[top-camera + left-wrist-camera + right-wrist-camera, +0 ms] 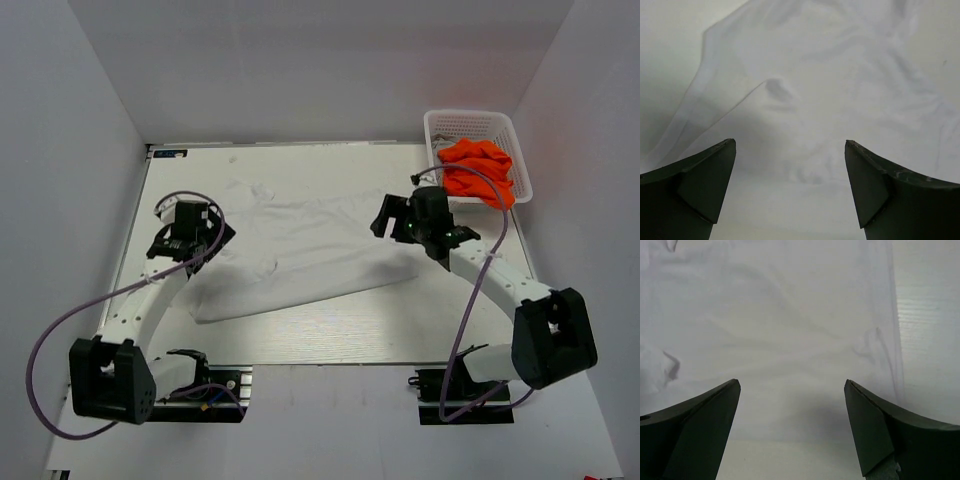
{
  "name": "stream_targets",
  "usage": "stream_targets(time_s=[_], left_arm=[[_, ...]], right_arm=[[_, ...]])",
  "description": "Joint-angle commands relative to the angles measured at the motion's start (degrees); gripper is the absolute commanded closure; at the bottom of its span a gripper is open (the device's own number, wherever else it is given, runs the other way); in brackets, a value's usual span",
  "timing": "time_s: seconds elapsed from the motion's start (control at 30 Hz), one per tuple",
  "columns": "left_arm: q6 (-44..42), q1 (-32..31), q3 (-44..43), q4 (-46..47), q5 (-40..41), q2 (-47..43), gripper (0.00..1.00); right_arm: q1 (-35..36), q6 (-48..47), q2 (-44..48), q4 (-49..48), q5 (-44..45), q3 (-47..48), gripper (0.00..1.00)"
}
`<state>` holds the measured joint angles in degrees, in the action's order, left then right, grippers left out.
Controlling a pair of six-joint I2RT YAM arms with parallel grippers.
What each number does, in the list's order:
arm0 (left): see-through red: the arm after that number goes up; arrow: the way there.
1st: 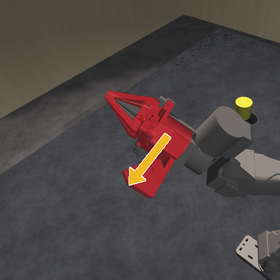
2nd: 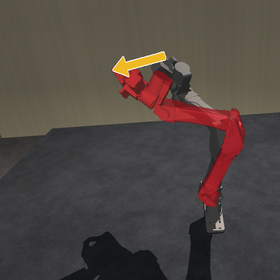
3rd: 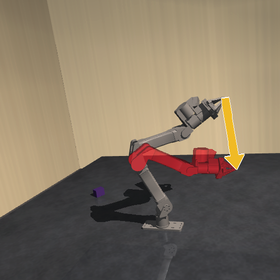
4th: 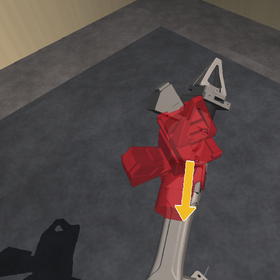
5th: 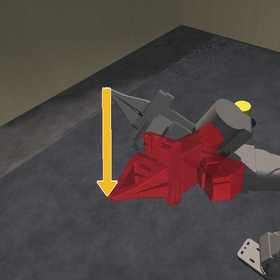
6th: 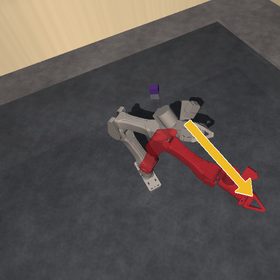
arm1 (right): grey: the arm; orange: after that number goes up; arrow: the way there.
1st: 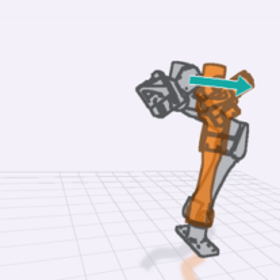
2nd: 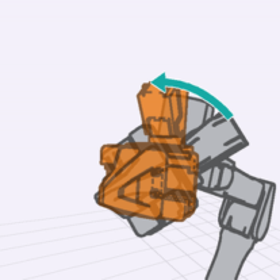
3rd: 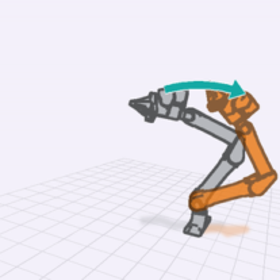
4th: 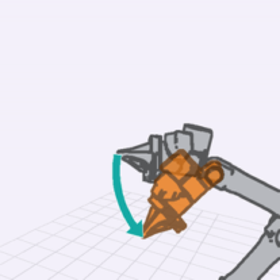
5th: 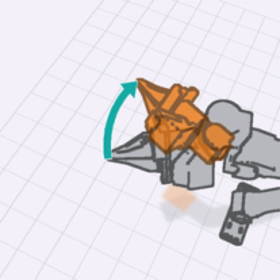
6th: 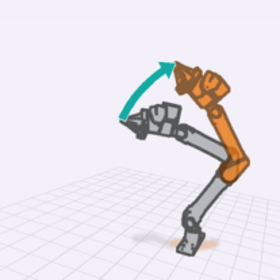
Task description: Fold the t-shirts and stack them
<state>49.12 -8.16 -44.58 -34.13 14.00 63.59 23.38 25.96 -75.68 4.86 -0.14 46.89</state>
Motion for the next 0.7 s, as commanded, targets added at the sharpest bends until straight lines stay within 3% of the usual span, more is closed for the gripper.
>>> stream_targets(time_s=[0.0, 0.2, 0.4, 0.67], left_arm=[[-2.97, 0.51, -6.30, 9.33, 0.94, 6.59, 0.00], [-11.40, 1.04, -27.64, 10.22, 3.39, 27.69, 0.00], [-15.54, 1.04, -51.02, 5.83, 9.11, 52.37, 0.00], [-22.40, 1.04, -79.33, 4.08, 7.36, 75.87, 0.00]], right_arm=[[-1.05, 1.73, -4.36, -2.76, 7.25, 7.99, 0.10], [-3.24, -0.47, -21.22, 7.43, 10.51, 25.24, 0.10], [-5.01, -2.58, -29.86, 9.64, 11.65, 35.61, 0.10], [-7.20, -4.16, -38.58, 12.80, 10.78, 44.85, 0.10]])
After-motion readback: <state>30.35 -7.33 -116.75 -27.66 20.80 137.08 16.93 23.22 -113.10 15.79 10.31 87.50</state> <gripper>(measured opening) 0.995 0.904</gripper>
